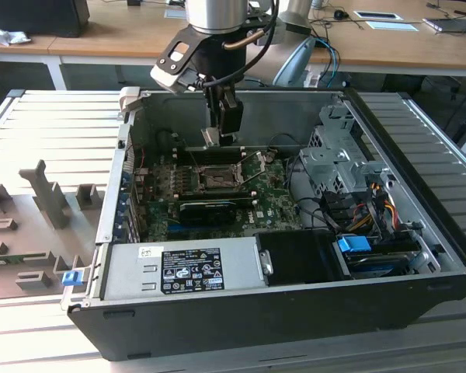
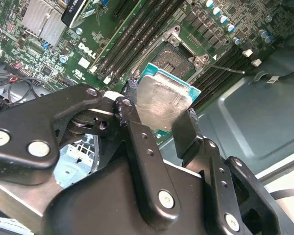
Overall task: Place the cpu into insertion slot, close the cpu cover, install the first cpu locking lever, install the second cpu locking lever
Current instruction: 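Place the cpu into insertion slot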
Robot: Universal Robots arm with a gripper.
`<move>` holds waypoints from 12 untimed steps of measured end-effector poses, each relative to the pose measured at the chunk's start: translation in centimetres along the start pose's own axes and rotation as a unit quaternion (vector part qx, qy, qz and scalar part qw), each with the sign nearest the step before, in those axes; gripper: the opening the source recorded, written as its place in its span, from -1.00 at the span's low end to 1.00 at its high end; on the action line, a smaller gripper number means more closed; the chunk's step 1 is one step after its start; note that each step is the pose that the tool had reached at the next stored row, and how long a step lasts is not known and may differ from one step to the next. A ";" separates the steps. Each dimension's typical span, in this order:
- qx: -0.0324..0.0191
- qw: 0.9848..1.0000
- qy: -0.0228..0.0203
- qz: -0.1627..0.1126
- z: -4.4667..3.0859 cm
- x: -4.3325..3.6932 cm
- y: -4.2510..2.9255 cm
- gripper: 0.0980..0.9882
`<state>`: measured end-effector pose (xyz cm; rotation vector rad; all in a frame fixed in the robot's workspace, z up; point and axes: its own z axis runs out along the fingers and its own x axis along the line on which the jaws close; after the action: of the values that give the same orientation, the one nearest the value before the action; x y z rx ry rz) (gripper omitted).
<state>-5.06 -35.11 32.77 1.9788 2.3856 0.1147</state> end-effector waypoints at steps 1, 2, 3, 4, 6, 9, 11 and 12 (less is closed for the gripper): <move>0.000 1.000 0.000 0.000 0.03 0.00 0.00 -0.04; 0.000 1.000 0.000 0.000 0.05 0.00 0.00 -0.04; 0.000 1.000 0.000 0.000 0.09 0.00 -0.01 -0.04; 0.000 1.000 0.000 0.000 0.13 0.00 -0.01 -0.04; 0.000 1.000 0.000 0.000 0.20 0.00 -0.02 -0.04; 0.000 1.000 0.000 0.000 0.34 0.00 -0.03 -0.04; 0.000 1.000 0.000 0.000 0.44 -0.01 -0.04 -0.04; 0.000 1.000 0.000 0.000 0.51 -0.01 -0.04 -0.04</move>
<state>-5.06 -35.11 32.26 1.9790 2.3851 0.1140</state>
